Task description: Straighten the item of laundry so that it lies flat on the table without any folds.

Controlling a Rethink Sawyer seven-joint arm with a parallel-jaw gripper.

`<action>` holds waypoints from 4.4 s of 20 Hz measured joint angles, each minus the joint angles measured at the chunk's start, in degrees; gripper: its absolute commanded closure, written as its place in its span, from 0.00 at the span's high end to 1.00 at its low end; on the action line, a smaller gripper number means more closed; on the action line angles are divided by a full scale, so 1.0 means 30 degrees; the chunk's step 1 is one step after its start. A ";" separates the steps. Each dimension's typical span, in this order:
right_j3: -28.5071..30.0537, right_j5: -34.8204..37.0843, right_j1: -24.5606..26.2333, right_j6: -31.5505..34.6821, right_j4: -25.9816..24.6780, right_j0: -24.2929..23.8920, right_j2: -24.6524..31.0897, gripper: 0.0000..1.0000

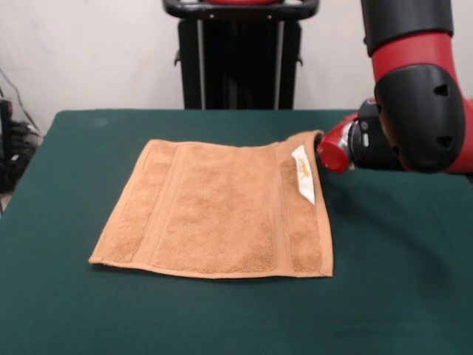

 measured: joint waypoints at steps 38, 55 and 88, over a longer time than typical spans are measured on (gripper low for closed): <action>0.0581 -0.0004 -0.0308 0.0000 0.0032 0.0117 0.1167 0.00; 0.3022 -0.0004 -0.1865 0.0000 0.0194 0.0379 0.1262 0.00; 0.5437 -0.5427 -0.8506 0.0000 0.1041 -0.4656 0.3243 0.00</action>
